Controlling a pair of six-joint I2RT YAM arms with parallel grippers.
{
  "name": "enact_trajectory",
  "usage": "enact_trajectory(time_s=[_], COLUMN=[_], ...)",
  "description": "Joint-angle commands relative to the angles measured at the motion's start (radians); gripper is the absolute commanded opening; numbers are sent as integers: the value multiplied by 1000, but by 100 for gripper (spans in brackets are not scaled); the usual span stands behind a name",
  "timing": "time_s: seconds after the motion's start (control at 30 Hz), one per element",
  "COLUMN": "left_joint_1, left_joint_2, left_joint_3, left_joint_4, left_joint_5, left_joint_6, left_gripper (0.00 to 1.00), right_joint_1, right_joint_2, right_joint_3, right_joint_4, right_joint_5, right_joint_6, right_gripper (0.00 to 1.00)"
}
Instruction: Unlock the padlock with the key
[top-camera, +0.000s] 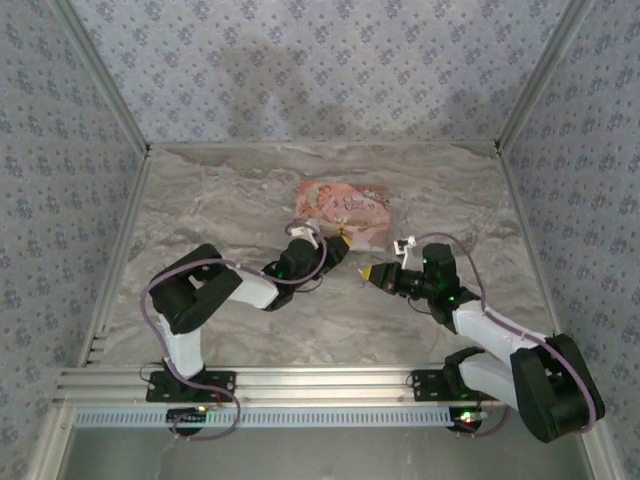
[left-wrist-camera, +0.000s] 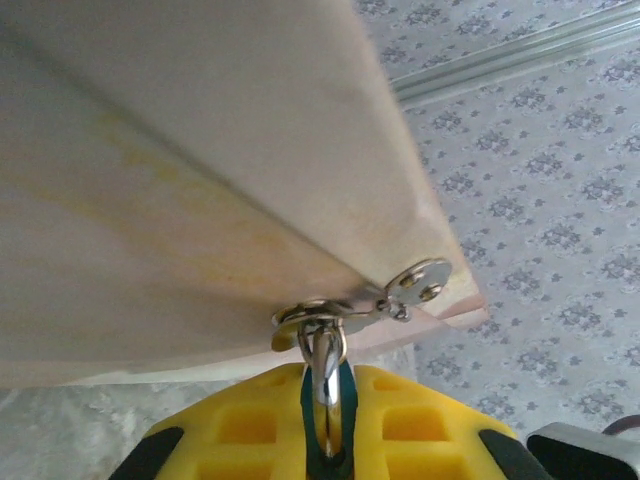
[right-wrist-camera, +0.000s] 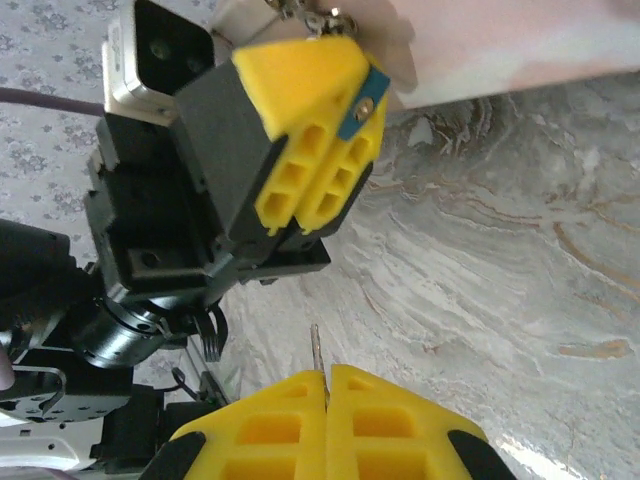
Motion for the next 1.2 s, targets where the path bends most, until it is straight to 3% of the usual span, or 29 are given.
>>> enact_trajectory(time_s=[0.0,0.33,0.53,1.17], left_joint_1=[-1,-1,2,-6], left_joint_2=[-3,-37,-28,1], left_joint_3=[54,58,59,77], left_joint_4=[119,105,124,161], left_joint_5=[83,117,117,127], left_joint_6=[-55,-99,-110,-137], left_gripper=[0,0,0,0], right_joint_1=[5,-18,-31,-33], right_joint_2=[9,36,17,149], right_joint_3=[0,-4,8,39], right_joint_4=[94,205,183,305], right_joint_5=[43,84,116,110], right_joint_6=[12,34,42,89], right_gripper=[0,0,0,0])
